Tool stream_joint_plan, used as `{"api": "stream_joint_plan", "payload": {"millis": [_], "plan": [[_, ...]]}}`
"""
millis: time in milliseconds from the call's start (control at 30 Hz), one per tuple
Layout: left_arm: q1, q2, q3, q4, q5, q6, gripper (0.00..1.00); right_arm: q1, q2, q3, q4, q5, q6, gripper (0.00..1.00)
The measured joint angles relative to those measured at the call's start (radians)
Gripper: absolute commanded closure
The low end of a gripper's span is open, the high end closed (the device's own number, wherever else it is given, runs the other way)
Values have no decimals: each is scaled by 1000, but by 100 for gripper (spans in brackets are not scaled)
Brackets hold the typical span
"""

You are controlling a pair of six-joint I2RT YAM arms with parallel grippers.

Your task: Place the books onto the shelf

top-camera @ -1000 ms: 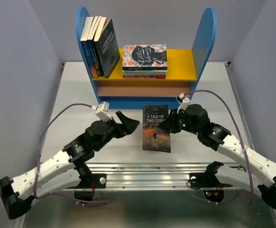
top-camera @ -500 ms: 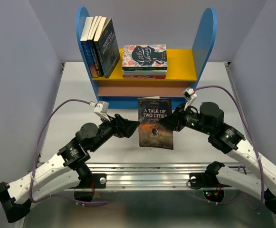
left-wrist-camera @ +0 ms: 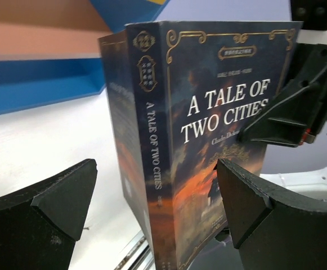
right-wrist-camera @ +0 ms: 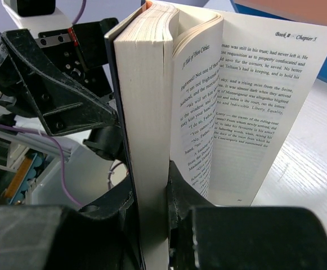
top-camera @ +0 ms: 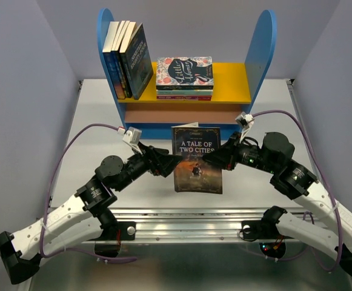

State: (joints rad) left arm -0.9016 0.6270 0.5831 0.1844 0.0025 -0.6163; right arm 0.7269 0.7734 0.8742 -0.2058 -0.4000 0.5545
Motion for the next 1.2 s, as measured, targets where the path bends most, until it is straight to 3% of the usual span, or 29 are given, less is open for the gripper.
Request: {"api": "stream_joint_plan", "payload": {"millis": [333, 667, 700, 833, 867, 933, 1067, 1100, 1133, 1200], "plan": [[20, -2, -5, 90, 92, 14, 3, 0, 15, 0, 71, -84, 48, 99], [29, -1, -50, 182, 204, 13, 22, 0, 61, 0, 153, -162, 71, 99], [32, 0, -50, 186, 212, 13, 26, 0, 72, 0, 162, -168, 71, 99], [40, 8, -52, 186, 222, 11, 56, 0, 100, 0, 176, -171, 71, 99], [42, 10, -52, 185, 222, 10, 75, 0, 104, 0, 176, -168, 70, 99], [43, 8, -52, 188, 224, -2, 100, 0, 115, -2, 174, -154, 66, 99], [45, -4, -52, 170, 192, -1, 100, 1, 132, -3, 183, -117, 51, 99], [44, -9, -52, 156, 182, -1, 100, 1, 137, -3, 177, -98, 46, 97], [43, -11, -52, 146, 174, 0, 100, 1, 141, -3, 171, -82, 43, 63], [39, -16, -52, 119, 151, 3, 100, 6, 151, 10, 138, -39, 23, 25]]}}
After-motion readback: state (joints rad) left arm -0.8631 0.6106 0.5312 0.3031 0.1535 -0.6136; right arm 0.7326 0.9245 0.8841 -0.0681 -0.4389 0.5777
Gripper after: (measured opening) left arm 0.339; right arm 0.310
